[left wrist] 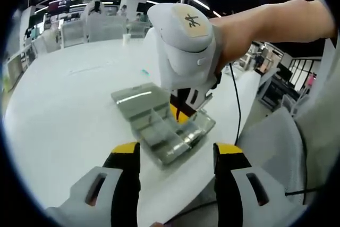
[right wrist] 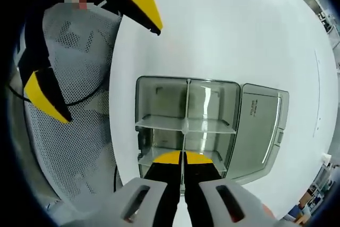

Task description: Insert the divider into the dual guide fixture by aligning both edges with the guide slots and pushing it downward to the bottom, including one-sided entry, uneven engagement, binding, and posture correction.

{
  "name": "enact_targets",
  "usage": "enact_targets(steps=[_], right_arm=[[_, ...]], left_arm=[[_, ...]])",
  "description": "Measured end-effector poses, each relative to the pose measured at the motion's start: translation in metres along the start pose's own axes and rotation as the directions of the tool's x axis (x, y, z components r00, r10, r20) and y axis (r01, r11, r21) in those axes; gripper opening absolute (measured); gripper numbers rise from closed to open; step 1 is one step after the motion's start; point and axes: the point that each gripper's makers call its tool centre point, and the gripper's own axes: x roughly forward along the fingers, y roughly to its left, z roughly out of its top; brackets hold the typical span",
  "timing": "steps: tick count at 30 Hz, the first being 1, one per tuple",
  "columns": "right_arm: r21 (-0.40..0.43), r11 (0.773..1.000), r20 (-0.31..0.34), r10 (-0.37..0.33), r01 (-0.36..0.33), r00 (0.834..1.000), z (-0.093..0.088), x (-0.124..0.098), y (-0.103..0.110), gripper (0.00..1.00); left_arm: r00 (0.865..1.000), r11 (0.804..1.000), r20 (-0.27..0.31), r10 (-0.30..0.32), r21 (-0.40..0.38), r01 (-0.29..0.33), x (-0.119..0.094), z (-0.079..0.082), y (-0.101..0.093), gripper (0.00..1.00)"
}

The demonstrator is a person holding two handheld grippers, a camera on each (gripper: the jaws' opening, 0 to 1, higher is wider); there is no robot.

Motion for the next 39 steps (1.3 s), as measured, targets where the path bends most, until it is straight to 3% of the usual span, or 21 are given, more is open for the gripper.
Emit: enact_targets(steps=[39], right_arm=[[0.028, 0.999, 0.060, -0.047, 0.045, 0.997, 0.0029, 0.0074, -0.0061, 0.00]], left_arm=[[1.000, 1.000, -0.001, 0.004, 0.013, -0.004, -0.0031, -0.0009, -0.0015, 0.54]])
